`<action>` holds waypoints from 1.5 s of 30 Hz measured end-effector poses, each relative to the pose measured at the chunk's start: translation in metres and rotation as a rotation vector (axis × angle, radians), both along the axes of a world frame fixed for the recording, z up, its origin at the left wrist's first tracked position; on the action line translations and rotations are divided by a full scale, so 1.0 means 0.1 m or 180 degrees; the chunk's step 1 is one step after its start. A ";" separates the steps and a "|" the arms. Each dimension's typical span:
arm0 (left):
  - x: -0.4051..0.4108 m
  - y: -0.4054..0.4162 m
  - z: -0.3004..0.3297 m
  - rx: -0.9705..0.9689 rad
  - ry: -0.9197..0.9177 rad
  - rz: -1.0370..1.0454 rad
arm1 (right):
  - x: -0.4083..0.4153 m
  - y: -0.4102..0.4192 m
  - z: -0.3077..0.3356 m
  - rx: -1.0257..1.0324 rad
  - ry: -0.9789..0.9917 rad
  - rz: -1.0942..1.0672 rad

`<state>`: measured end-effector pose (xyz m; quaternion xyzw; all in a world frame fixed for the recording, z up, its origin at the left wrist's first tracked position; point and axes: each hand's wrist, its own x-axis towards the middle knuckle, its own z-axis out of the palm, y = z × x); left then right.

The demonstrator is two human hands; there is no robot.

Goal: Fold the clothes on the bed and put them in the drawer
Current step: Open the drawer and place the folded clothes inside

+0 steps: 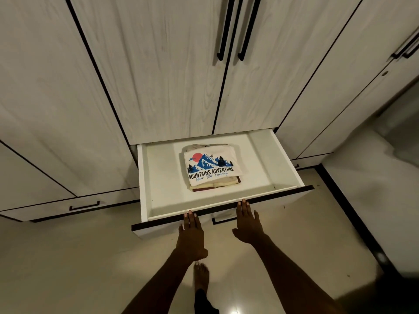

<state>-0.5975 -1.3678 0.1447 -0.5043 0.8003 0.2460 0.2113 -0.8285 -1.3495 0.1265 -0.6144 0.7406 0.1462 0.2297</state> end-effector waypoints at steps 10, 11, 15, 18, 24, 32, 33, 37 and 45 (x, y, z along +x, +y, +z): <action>-0.09 -0.95 -0.08 -0.0344 0.0071 0.0091 | -0.16 -1.07 -0.01 -0.0163 -0.0261 0.0060; -0.11 -1.06 -0.09 -0.0413 0.0038 0.0106 | -0.17 -1.19 -0.01 -0.0194 -0.0283 0.0052; -0.25 -1.61 -0.19 -0.0633 -0.0095 0.0289 | -0.22 -1.84 -0.01 -0.0303 -0.0219 0.0095; -0.39 -1.98 -0.25 -0.0713 -0.0111 0.0516 | -0.21 -2.23 -0.05 -0.0429 -0.0169 0.0117; -0.66 -2.75 -0.33 -0.0723 0.0014 0.1067 | -0.10 -2.94 -0.16 -0.0661 -0.0055 0.0001; -1.03 -3.32 -0.53 -0.0845 0.0402 0.1889 | 0.22 -3.44 -0.34 -0.0973 -0.0315 -0.0616; -1.08 -3.34 -0.56 -0.0744 0.0474 0.2017 | 0.25 -3.45 -0.37 -0.0985 -0.0395 -0.0656; -1.15 -3.37 -0.64 -0.0723 0.0688 0.2212 | 0.24 -3.44 -0.56 -0.1228 -0.0400 -0.0689; -0.97 -3.37 -0.60 -0.0472 0.1043 0.1985 | 0.29 -3.52 -0.42 -0.1068 -0.0749 -0.0874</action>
